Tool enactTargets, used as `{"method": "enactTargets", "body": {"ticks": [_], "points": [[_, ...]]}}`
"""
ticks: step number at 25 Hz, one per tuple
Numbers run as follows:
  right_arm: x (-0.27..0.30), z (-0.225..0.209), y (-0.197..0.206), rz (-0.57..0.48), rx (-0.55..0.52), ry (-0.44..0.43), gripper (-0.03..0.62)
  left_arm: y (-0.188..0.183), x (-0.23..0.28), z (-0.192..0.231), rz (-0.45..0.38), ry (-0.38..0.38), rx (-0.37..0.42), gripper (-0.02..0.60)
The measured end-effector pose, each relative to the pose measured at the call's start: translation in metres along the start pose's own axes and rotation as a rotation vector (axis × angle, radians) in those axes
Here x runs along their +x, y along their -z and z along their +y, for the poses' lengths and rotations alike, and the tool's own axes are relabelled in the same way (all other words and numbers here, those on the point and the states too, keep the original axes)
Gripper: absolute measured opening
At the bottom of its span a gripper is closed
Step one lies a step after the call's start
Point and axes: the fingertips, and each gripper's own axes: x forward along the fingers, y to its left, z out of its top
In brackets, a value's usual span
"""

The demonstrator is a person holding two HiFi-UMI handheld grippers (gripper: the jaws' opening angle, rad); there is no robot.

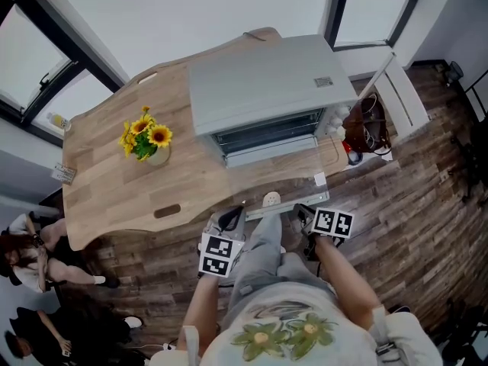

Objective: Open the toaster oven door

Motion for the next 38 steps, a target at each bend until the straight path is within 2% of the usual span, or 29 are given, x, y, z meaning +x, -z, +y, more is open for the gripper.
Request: {"method": "enactTargets", "body": {"ticks": [6, 9, 14, 25, 30, 38], "points": [[-0.032, 0.037, -0.023, -0.155, -0.188, -0.020, 0.001, -0.029, -0.010, -0.010, -0.108, 0.007, -0.061, 0.003], [-0.049, 0.060, -0.033, -0.244, -0.265, -0.068, 0.000, -0.041, -0.017, -0.016, -0.155, 0.011, -0.083, 0.003], [-0.074, 0.095, -0.040, -0.354, -0.371, -0.143, -0.002, -0.050, -0.025, -0.031, -0.184, 0.027, -0.081, 0.003], [-0.114, 0.149, -0.043, -0.505, -0.779, -0.047, -0.002, -0.073, -0.041, -0.051, -0.268, 0.029, -0.067, 0.003], [-0.121, 0.159, -0.038, -0.520, -0.843, -0.039, -0.002, -0.079, -0.046, -0.058, -0.289, 0.036, -0.057, 0.003], [-0.125, 0.160, -0.032, -0.523, -0.870, -0.032, -0.002, -0.080, -0.052, -0.064, -0.298, 0.042, -0.054, 0.003]]}}
